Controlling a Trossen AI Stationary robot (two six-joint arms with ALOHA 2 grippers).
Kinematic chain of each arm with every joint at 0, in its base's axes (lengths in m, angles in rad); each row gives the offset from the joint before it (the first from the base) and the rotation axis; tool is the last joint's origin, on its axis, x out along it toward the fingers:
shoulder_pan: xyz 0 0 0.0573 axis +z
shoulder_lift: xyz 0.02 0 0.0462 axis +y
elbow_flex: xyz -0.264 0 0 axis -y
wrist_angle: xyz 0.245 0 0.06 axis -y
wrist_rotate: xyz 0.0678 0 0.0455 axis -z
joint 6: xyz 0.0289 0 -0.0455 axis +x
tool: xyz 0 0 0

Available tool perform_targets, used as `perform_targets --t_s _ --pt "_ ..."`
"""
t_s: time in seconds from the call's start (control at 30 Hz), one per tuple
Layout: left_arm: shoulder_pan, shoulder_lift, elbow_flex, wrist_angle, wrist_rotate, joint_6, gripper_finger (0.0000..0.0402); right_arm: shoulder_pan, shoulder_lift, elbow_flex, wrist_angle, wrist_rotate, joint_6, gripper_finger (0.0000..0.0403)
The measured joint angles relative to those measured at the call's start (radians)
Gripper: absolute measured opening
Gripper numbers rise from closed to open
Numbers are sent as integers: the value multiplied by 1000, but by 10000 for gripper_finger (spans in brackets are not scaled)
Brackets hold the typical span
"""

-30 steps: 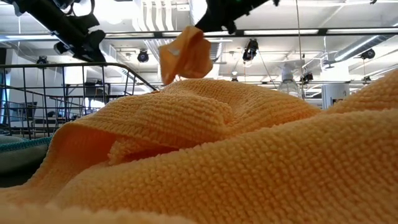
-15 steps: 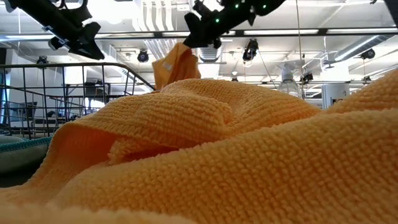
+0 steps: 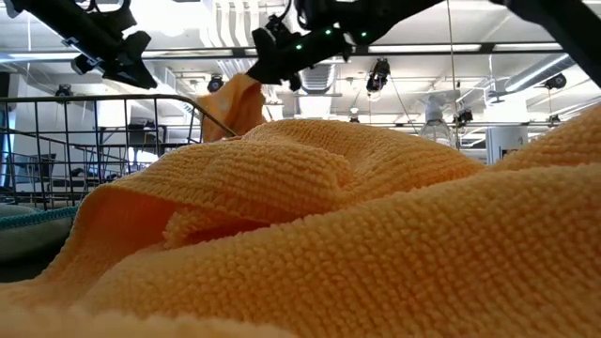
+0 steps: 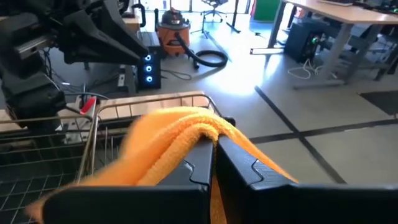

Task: Sort microfiber towel by color & place in baskets
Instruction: Put the yellow towel into the top wire basket

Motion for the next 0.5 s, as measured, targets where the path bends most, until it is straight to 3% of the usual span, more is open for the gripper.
perform_targets --t_s 0.27,0.5 --pt "0 -1 0 0 0 0 84 -1 138 188 -115 -118 8 9" --pt "0 -6 0 -1 0 0 84 -2 192 260 -194 -132 -12 21"
